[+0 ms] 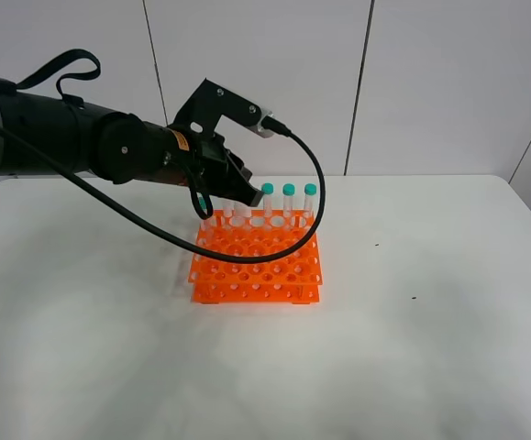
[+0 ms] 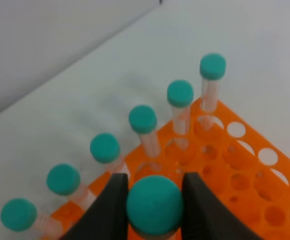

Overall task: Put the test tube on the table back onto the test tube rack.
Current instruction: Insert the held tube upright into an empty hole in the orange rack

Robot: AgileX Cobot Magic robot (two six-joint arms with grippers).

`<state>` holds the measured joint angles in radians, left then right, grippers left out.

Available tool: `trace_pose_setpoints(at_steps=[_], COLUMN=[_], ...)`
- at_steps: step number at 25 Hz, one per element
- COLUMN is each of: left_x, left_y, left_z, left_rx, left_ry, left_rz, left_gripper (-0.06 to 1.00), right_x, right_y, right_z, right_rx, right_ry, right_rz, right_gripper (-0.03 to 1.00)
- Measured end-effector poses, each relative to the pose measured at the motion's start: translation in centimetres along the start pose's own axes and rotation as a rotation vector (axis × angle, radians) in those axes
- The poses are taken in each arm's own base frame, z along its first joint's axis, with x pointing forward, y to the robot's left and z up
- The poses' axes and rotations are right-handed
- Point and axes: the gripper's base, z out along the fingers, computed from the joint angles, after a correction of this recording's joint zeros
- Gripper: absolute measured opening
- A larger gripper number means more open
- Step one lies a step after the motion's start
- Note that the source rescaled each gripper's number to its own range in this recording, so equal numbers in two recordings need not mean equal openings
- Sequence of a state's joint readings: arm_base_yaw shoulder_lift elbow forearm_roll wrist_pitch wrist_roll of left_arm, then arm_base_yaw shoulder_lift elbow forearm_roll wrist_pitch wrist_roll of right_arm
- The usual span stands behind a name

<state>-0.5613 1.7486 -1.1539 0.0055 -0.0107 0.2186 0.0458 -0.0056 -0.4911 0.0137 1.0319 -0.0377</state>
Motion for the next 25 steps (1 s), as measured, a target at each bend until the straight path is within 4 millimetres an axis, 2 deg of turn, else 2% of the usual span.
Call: trace_pose_setpoints(at_steps=[3, 6, 10, 20, 25], left_x=[0.4, -0.2, -1.6, -2.0, -0.9], left_y=[1.3, 2.2, 2.4, 3.2, 3.0], left_z=[0.1, -0.1, -0.5, -0.5, 1.1], left_rx=[-0.025, -0.034, -0.033, -0.048, -0.043], left_ry=[0.017, 0.042, 0.036, -0.014, 0.022], left_rz=[-0.063, -0.092, -0.114, -0.176, -0.185], left_gripper=[0.00, 0.00, 0.00, 0.00, 0.00], right_x=[0.0, 0.0, 0.0, 0.0, 0.0], right_y=[0.0, 0.0, 0.0, 0.0, 0.0], right_z=[0.0, 0.0, 0.0, 0.0, 0.0], right_rx=[0.000, -0.001, -0.001, -0.003, -0.003], right_ry=[0.000, 0.000, 0.000, 0.000, 0.000], right_rz=[0.000, 0.001, 0.001, 0.002, 0.002], right_gripper=[1.00, 1.00, 1.00, 1.00, 1.00])
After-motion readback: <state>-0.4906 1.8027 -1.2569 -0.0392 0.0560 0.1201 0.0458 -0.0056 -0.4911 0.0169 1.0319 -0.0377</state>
